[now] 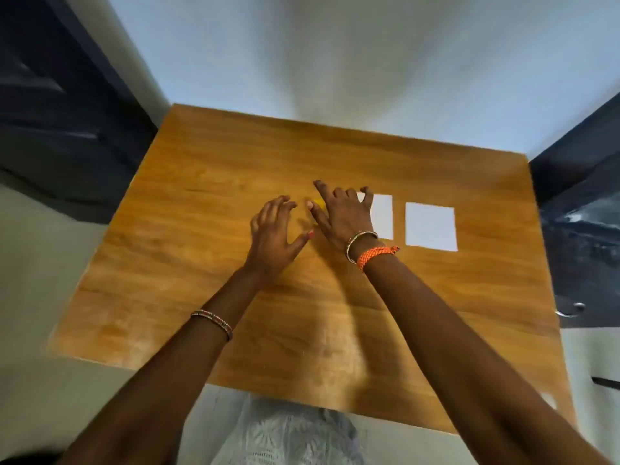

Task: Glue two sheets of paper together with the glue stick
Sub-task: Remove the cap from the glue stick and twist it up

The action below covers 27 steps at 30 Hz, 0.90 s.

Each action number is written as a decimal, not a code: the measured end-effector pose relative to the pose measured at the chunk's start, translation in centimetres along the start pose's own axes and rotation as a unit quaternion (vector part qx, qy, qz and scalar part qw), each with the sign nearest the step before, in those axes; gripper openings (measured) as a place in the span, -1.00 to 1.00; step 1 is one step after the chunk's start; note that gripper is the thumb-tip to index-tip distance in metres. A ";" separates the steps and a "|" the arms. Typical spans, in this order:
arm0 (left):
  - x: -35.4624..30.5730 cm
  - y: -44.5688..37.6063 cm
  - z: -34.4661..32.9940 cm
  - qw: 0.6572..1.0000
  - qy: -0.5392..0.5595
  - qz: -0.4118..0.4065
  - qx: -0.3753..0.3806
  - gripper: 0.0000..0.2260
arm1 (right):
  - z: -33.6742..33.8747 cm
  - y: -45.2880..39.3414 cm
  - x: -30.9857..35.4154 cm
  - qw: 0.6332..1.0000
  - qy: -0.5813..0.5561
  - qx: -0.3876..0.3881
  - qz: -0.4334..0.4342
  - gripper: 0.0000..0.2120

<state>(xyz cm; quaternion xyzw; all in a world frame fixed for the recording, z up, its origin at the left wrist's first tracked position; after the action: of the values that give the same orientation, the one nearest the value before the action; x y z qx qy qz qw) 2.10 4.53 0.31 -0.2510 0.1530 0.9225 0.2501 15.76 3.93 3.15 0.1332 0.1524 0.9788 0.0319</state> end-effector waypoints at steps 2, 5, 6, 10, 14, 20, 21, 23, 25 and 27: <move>0.6 -1.5 -1.4 1.000 0.008 0.009 0.005 -0.43 | -1.7 -1.4 -0.4 1.000 -0.030 0.005 -0.006 -0.61; 1.1 -3.6 -3.5 1.000 0.013 -0.012 0.011 -0.47 | -3.2 -1.9 -1.3 0.995 -0.085 -0.055 -0.007 -0.71; 1.2 -4.3 -4.2 1.000 0.018 -0.024 0.010 -0.50 | -3.4 -1.8 -1.7 0.990 -0.114 -0.088 -0.005 -0.73; 1.4 -6.8 -5.2 0.993 0.038 -0.092 -0.064 -0.71 | -4.7 -1.4 -3.6 0.929 -0.285 -0.234 -0.022 -0.82; 1.7 -6.5 -5.9 0.981 0.017 -0.144 -0.126 -0.86 | -6.9 -1.3 -4.3 0.902 -0.324 -0.285 -0.012 -0.84; 1.5 -6.0 -6.4 0.978 -0.037 -0.160 -0.127 -0.84 | -8.1 -0.4 -4.5 0.888 -0.356 -0.292 0.016 -0.87; 1.4 -5.9 -6.5 0.978 -0.044 -0.162 -0.124 -0.83 | -8.0 -0.4 -4.6 0.889 -0.359 -0.284 0.019 -0.88; 1.0 -5.7 -6.4 0.974 -0.072 -0.174 -0.128 -0.77 | -7.7 -0.1 -4.7 0.894 -0.347 -0.283 0.027 -0.91; 0.7 -5.4 -6.5 0.967 -0.105 -0.188 -0.134 -0.72 | -7.6 0.3 -4.9 0.895 -0.342 -0.283 0.028 -0.92; 0.2 -4.7 -6.5 0.960 -0.132 -0.203 -0.142 -0.73 | -7.7 1.2 -4.7 0.892 -0.349 -0.286 0.034 -0.92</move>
<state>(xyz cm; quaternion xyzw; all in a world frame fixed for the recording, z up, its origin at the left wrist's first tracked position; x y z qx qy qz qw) 7.02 5.87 -5.90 -0.1854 -0.0678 0.8895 0.4120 18.13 0.08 -4.71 0.4567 -0.1598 0.8709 0.0863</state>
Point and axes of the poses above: each hand's wrist, its own y-axis away from the middle knuckle, its own z-axis out of the back of the hand, x = y × z, the point moved 5 cm from there along -y, towards the middle knuckle, and after that the axes turned 15 degrees about x, right-handed, at the moved point
